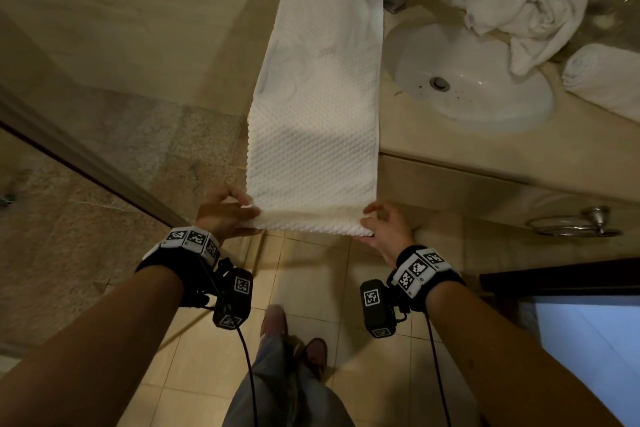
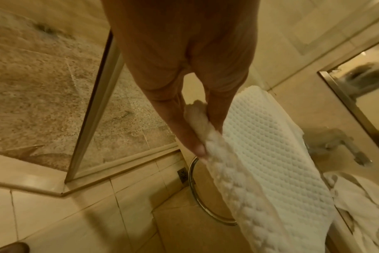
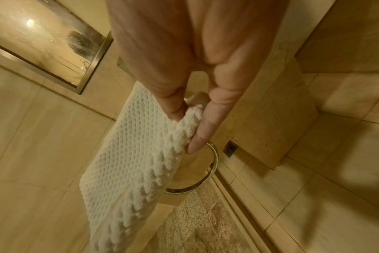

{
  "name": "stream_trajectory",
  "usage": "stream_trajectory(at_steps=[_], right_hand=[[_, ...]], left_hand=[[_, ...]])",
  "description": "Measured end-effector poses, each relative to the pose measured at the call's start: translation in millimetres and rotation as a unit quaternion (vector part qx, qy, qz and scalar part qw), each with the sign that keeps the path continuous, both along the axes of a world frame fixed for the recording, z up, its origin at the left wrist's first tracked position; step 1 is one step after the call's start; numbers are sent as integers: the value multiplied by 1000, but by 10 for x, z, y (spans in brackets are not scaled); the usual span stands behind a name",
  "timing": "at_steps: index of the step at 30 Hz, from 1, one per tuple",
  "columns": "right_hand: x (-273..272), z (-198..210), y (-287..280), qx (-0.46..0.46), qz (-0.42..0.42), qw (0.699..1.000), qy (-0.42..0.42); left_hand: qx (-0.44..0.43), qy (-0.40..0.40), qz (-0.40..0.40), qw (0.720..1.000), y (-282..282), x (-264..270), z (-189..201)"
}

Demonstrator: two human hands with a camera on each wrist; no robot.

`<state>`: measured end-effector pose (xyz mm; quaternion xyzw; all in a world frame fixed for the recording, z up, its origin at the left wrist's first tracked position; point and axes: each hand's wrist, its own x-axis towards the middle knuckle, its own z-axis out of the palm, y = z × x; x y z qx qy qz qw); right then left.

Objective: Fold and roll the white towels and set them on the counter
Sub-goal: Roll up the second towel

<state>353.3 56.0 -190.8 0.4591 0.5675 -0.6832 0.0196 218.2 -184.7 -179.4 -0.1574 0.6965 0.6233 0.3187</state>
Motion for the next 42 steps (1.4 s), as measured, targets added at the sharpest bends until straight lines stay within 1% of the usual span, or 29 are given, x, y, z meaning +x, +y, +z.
stream_trajectory(at_steps=[3, 7, 10, 14, 16, 19, 21, 23, 25, 28, 30, 34, 35, 37, 39, 42], right_hand=[[24, 15, 14, -48, -13, 999, -3], [35, 60, 63, -101, -15, 995, 7], [32, 134, 87, -86, 13, 996, -7], [84, 198, 84, -71, 35, 997, -5], [87, 216, 76, -77, 30, 997, 0], [62, 262, 49, -101, -4, 995, 20], [35, 262, 41, -106, -15, 994, 25], [-2, 253, 38, -88, 9, 996, 12], [-45, 219, 57, -57, 34, 998, -22], [-148, 192, 120, -39, 39, 997, -48], [-226, 213, 151, -34, 37, 998, -48], [-348, 228, 182, -29, -21, 999, -21], [-363, 239, 168, -21, -35, 999, -15], [-390, 237, 157, 22, -55, 998, -7], [-395, 261, 152, 72, -55, 996, 5], [-430, 272, 163, 88, -40, 995, 24]], left_hand=[[23, -7, -13, 1000, -39, -8, 21], [26, -25, -45, 998, -94, -41, 66], [38, -43, -63, 996, -93, -39, 125], [38, -55, -93, 993, -119, -74, 133], [41, -63, -96, 993, -120, -88, 143], [55, -78, -86, 992, -90, -120, 151], [36, -70, -89, 993, -50, -146, 117], [-4, -54, -90, 994, 8, -177, 65], [-42, -50, -83, 994, 54, -217, 7], [-65, -51, -76, 994, 109, -302, -50], [-51, -49, -63, 996, 151, -357, -46], [-14, -38, -22, 999, 215, -442, -5], [-10, -32, -11, 999, 228, -444, 14], [-7, -3, 22, 1000, 252, -445, 50], [-8, 21, 41, 999, 285, -424, 87], [2, 26, 50, 998, 338, -416, 127]])
